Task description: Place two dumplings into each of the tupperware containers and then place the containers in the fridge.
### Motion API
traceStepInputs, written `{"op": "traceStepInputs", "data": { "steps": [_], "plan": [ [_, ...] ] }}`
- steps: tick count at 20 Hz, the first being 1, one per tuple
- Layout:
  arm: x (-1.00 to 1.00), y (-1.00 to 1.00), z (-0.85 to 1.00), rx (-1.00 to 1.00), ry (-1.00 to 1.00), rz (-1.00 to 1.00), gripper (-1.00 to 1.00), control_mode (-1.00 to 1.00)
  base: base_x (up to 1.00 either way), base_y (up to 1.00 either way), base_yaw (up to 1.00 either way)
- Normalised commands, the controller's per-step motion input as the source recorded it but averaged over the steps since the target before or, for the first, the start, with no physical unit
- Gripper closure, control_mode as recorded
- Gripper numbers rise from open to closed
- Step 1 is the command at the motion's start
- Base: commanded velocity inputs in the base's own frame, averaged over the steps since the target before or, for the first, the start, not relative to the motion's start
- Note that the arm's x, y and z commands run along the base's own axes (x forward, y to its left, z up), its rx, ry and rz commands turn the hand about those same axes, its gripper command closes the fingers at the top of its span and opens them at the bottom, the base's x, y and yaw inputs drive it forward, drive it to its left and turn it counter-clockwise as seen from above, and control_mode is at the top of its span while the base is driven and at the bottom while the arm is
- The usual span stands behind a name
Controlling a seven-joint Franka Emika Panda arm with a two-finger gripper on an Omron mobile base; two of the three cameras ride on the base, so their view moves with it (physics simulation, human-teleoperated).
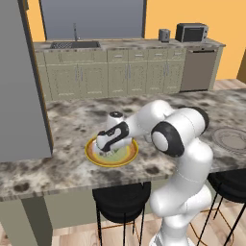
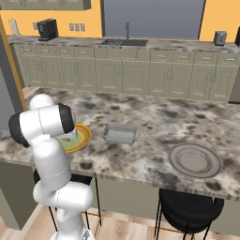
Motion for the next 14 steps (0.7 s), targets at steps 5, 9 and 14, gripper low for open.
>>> {"op": "traceStepInputs", "data": {
  "steps": [5,9,14],
  "plan": [
    [0.0,-0.26,0.25,0.0,0.09,0.0,1.0,-1.0,0.0,0.0,0.0],
    [0.0,-0.94,0.27,0.01,0.05,0.0,1.0,-1.0,0.0,0.0,0.0],
    [0.0,-0.78,0.14,0.0,0.0,0.0,1.0,-1.0,0.0,0.0,0.0]
  ]
}}
